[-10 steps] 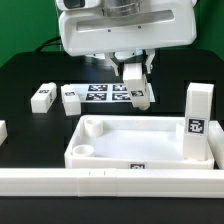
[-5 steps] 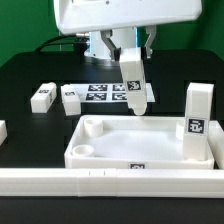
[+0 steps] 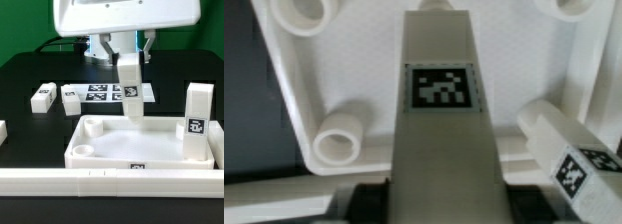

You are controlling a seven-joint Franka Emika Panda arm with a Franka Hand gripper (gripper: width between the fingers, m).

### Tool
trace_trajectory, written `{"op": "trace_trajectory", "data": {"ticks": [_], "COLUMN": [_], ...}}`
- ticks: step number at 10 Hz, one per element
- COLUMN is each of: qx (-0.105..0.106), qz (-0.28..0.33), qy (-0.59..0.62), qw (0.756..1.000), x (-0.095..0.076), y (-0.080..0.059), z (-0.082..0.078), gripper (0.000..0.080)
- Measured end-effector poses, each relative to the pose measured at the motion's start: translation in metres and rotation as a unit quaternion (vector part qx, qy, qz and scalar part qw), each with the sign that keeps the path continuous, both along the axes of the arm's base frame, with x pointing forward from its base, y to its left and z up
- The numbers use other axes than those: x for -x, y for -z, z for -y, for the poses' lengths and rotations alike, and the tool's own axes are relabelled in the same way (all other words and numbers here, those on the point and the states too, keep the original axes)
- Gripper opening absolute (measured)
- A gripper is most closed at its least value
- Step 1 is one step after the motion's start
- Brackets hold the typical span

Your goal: Assemble desk

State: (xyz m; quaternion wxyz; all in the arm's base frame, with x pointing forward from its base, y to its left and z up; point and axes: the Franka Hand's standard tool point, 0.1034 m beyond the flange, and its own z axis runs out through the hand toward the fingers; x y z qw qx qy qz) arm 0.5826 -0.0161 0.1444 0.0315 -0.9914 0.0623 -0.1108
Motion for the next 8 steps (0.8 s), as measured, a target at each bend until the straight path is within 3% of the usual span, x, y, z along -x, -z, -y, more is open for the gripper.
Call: {"op": "trace_trajectory", "data": {"ticks": [3, 5, 8], "qx": [0.002, 0.026, 0.035], "qz": [0.001, 0.08, 0.087], "qy": [-0.004, 0.004, 0.002], "qw": [1.0, 0.996, 0.996], "x": [-0.002, -0.007, -0.016], "y": [0.001, 0.0, 0.004], "z": [0.003, 0.01, 0.024], "gripper": [0.029, 0.029, 0.029]}}
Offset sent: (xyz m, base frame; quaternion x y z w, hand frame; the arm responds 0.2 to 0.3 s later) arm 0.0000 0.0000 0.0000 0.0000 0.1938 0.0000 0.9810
